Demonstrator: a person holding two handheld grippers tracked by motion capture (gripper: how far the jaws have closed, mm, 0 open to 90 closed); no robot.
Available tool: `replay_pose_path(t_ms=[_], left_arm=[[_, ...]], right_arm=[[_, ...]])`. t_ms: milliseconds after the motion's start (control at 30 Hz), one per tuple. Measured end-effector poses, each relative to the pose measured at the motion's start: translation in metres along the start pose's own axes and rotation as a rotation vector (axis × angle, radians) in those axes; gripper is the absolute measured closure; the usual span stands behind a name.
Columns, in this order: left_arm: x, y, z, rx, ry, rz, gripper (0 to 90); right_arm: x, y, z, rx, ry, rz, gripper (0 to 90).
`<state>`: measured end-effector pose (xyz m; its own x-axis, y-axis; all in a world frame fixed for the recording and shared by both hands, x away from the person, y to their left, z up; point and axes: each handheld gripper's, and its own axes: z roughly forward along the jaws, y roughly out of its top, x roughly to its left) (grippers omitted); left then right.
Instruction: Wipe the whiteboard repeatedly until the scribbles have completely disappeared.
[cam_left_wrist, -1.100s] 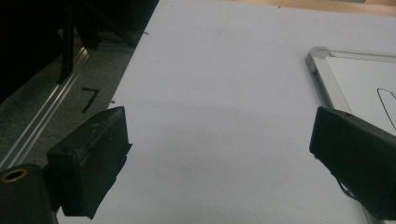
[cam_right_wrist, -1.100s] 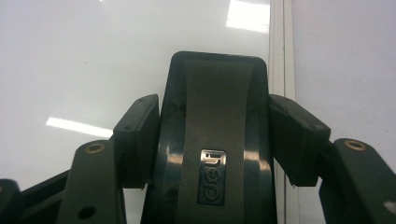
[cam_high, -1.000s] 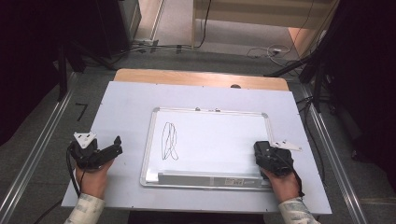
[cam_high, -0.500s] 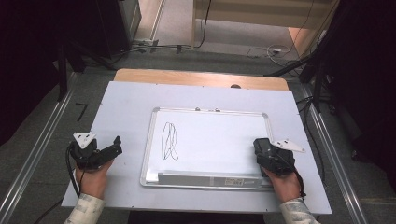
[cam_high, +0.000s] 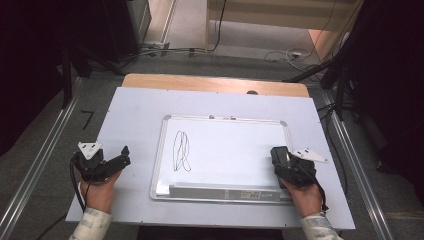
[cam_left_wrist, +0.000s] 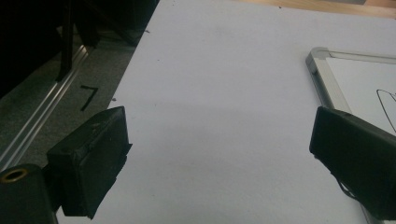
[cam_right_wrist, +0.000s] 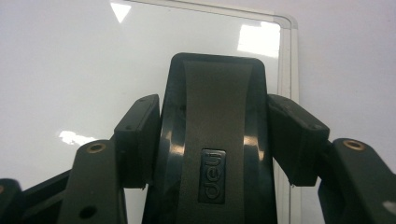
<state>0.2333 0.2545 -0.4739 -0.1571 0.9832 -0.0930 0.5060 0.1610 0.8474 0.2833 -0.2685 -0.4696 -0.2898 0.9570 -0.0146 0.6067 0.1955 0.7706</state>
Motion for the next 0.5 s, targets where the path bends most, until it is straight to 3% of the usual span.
replay_pose_path(t_ms=[500], left_arm=[[0.000, 0.000, 0.000, 0.000, -0.003, 0.003, 5.1]], right_arm=[[0.015, 0.010, 0.003, -0.002, 0.054, -0.030, 36.7]])
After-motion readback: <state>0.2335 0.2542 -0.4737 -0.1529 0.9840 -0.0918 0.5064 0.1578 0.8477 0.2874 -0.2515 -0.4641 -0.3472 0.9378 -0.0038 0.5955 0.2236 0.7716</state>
